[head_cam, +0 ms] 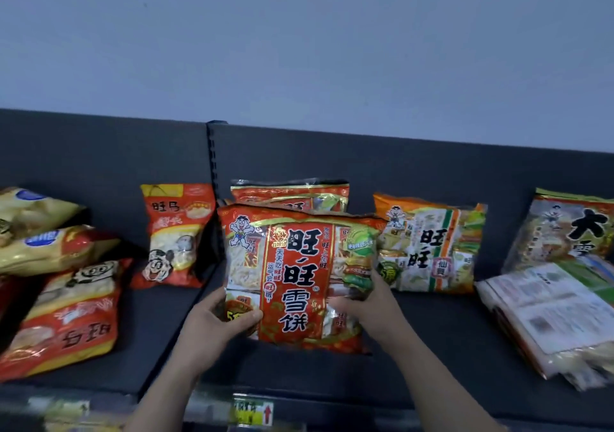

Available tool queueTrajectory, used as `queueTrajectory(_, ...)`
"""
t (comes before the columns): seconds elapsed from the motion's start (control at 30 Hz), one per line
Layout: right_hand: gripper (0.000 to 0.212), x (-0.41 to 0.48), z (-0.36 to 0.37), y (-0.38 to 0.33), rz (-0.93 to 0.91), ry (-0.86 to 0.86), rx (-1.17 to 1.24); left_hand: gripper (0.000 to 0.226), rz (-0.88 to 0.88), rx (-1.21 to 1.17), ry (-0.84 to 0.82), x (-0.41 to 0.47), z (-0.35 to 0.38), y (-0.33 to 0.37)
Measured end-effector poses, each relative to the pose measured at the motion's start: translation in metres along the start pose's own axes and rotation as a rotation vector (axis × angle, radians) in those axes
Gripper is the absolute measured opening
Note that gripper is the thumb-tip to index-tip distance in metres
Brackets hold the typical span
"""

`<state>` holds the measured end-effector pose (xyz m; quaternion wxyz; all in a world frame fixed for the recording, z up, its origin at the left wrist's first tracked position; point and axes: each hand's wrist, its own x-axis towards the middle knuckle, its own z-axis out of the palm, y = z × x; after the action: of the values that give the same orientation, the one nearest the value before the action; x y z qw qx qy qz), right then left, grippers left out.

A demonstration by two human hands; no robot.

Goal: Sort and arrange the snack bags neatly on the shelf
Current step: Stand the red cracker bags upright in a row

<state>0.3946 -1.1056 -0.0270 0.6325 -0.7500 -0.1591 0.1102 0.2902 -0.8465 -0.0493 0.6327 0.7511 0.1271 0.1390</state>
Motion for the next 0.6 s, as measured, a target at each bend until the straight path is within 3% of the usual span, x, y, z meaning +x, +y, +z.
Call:
queueTrajectory(0.27, 0.066, 0.011, 0.064, 0.04, 0.051, 0.057, 0.036, 0.043, -0.025, 0.113, 0.073, -0.008, -0.026, -0.038)
queueTrajectory(0.47, 0.08, -0.002, 0.069, 0.059, 0.068, 0.093, -0.054, 0.084, 0.025, 0.188, 0.024, 0.0, -0.03, -0.041)
queueTrajectory(0.6, 0.078, 0.001, 0.078, 0.057, 0.063, 0.14, -0.097, 0.089, 0.033, 0.199, 0.023, 0.004, -0.027, -0.039)
